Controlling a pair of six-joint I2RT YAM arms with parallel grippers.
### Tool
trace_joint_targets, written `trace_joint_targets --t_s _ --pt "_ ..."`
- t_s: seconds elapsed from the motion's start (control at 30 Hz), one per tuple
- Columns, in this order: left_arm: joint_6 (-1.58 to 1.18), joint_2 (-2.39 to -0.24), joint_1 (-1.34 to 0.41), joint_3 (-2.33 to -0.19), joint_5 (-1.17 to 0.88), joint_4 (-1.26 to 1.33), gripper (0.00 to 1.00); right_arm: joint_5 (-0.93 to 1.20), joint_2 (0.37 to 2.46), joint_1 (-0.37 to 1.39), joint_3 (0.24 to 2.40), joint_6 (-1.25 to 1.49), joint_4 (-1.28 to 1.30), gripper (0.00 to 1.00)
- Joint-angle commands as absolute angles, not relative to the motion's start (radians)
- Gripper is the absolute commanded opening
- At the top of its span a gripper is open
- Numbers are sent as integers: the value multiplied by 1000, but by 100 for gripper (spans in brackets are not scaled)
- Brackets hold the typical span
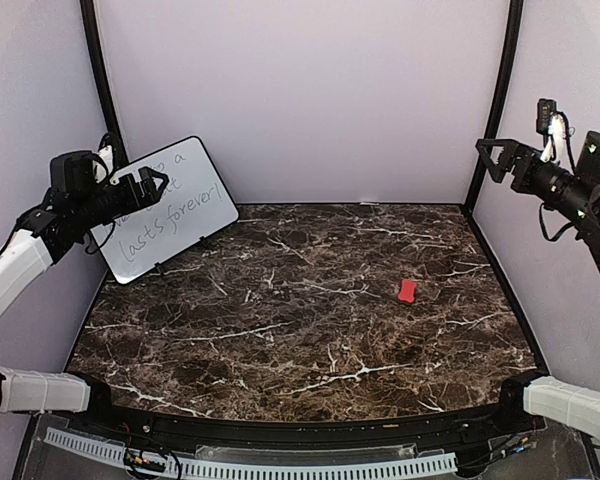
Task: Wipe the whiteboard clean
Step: Move the whiteboard to the center of the board.
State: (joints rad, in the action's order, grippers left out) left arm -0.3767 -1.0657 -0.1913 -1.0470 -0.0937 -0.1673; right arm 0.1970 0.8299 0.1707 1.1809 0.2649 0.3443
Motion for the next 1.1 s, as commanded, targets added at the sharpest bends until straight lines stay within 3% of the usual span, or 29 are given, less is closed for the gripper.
trace_joint_targets --t_s 0.0,0.2,0.53,0.87,1.07 --pt "-426 -1082 -180 -1035 -21 -166 99 226 841 166 1202 273 316 99" --pt "-522 -1123 -180 -984 120 -134 99 312 840 166 1153 246 280 99" --pt "-633 -1296 -195 -1003 330 -161 99 213 856 166 1105 272 312 99" --pt "-737 -1433 -216 -961 401 -153 99 223 862 166 1087 269 335 99" --pt "-763 -1495 -216 -938 393 -104 92 241 853 166 1069 274 331 99"
